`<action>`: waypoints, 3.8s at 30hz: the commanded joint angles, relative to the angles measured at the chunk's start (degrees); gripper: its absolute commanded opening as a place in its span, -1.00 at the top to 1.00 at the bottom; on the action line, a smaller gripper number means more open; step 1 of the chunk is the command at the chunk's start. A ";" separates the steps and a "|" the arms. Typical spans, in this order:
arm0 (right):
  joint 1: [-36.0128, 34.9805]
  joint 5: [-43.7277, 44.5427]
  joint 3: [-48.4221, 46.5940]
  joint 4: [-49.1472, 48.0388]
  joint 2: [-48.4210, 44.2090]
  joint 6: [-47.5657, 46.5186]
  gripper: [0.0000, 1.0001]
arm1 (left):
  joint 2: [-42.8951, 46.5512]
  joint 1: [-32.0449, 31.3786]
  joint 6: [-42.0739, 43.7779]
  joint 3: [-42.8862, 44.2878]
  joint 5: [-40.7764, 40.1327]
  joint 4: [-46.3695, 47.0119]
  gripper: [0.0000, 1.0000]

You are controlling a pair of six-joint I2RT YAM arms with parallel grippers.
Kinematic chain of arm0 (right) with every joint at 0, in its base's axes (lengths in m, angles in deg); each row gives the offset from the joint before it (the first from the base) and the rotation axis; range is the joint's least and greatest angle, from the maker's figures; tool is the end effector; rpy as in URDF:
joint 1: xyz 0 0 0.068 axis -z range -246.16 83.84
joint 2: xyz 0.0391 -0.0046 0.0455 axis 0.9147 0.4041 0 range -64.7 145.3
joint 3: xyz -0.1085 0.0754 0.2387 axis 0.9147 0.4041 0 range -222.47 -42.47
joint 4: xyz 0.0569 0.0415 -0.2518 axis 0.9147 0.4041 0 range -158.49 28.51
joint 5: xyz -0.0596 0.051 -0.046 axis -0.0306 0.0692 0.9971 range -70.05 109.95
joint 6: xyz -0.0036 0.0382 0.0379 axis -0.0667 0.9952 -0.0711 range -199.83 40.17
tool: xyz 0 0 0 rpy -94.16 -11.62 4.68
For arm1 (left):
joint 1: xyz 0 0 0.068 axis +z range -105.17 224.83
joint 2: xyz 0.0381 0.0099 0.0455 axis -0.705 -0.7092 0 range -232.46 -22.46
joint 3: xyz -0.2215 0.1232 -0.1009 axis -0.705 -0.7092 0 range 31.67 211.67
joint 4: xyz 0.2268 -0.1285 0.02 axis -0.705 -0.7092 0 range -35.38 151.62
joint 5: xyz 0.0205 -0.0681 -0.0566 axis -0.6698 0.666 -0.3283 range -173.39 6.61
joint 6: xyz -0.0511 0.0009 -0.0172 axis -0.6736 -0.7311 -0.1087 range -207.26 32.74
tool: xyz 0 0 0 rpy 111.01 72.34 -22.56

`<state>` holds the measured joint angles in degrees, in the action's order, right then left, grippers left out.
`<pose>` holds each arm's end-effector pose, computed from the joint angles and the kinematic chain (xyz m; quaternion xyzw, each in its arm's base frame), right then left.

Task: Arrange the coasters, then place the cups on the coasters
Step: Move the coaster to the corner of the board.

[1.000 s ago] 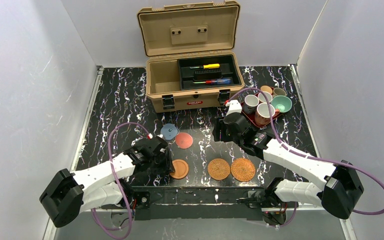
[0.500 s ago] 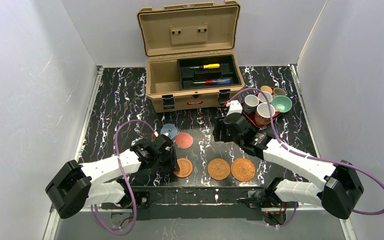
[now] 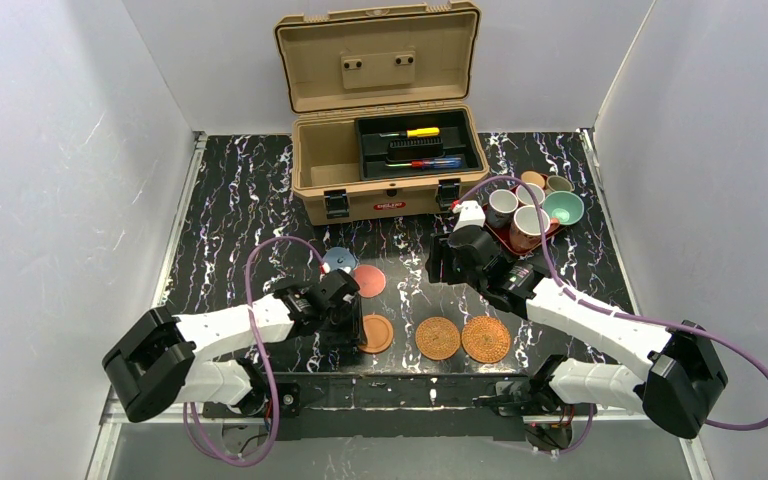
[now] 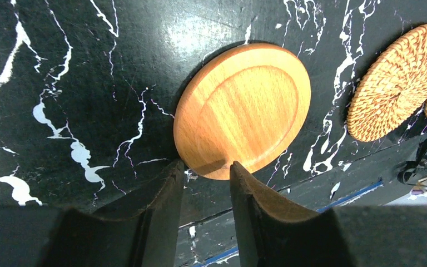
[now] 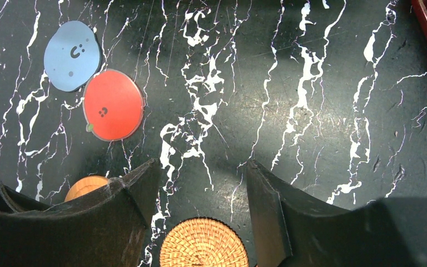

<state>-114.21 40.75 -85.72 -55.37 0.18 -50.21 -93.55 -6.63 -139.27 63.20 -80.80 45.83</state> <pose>0.1738 0.1745 0.2569 -0.0568 0.8736 0.1613 0.4556 0.1383 -0.1761 0.1633 0.0023 0.9544 -0.2471 0.1674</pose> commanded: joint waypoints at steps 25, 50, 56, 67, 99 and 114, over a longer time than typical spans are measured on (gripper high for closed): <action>0.49 0.47 1.06 -1.60 -2.60 0.44 -0.33 | -2.24 -0.45 8.53 5.54 -7.00 -5.94 -0.21; 0.59 -0.12 2.11 -2.30 -2.42 1.00 -0.33 | -5.43 0.65 14.39 4.68 0.60 3.16 0.07; 0.59 -0.32 2.37 -2.56 -2.25 1.26 -0.33 | -4.28 0.12 13.22 3.18 1.66 3.46 0.09; 0.59 -0.43 2.29 -2.75 -1.87 1.16 -0.33 | -7.94 -1.93 13.67 4.41 2.87 4.72 0.12; 0.68 -0.70 2.37 -3.63 -0.54 0.99 -0.33 | -10.30 -7.74 14.41 5.84 -0.41 1.65 0.19; 0.68 -0.77 3.06 -3.98 -1.05 1.22 -0.34 | -10.08 -9.57 13.71 6.35 -1.80 -0.09 0.20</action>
<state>-113.80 40.09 -83.38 -57.00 -0.51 -49.57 -102.64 -15.31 -125.42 69.84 -81.70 51.12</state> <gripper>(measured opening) 0.666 0.403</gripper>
